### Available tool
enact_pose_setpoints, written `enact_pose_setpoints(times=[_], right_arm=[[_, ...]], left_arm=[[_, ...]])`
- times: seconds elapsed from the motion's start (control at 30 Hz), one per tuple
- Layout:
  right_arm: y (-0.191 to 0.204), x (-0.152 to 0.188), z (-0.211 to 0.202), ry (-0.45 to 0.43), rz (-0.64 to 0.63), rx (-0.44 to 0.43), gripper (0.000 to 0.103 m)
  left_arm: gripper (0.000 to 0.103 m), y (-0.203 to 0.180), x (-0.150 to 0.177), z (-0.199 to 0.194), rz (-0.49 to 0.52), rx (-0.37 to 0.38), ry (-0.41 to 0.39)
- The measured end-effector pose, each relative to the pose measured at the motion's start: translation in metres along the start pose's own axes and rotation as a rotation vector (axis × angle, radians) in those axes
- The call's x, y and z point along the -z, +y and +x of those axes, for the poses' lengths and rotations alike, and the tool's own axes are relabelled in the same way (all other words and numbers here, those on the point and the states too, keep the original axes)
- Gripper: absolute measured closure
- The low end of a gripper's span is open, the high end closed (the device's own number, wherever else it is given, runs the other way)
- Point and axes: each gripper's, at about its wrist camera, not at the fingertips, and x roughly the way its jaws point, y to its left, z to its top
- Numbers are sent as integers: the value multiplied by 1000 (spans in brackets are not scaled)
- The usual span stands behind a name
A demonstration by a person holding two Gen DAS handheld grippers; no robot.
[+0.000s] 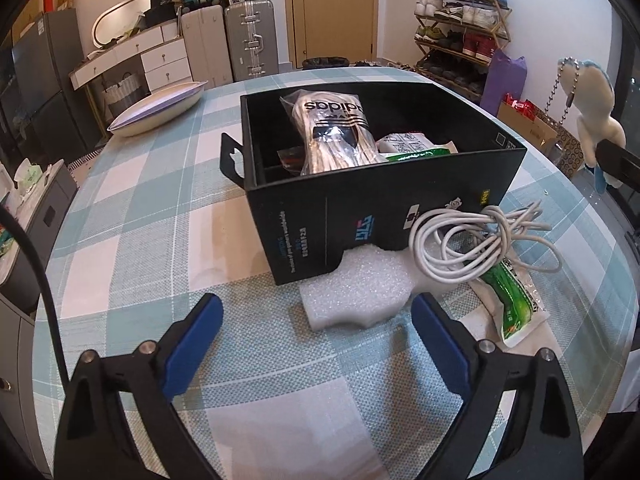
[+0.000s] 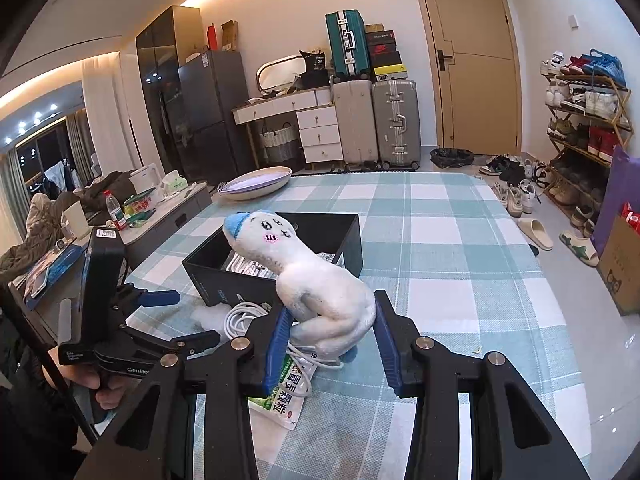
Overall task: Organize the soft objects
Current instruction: 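Lift the plush toy with the right gripper while the left gripper grasps the white foam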
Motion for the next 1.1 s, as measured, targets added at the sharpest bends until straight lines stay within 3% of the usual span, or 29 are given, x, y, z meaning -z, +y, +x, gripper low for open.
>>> enact_pose_setpoints(times=[0.1, 0.33, 1.1], right_arm=[[1, 1, 2, 4, -1, -5, 63], [3, 2, 4, 17, -5, -14, 63], [5, 3, 6, 13, -23, 2, 63]], left_arm=[[13, -5, 0, 2, 27, 2, 12], [51, -9, 2, 1, 50, 61, 25], [52, 13, 13, -36, 51, 9, -19]])
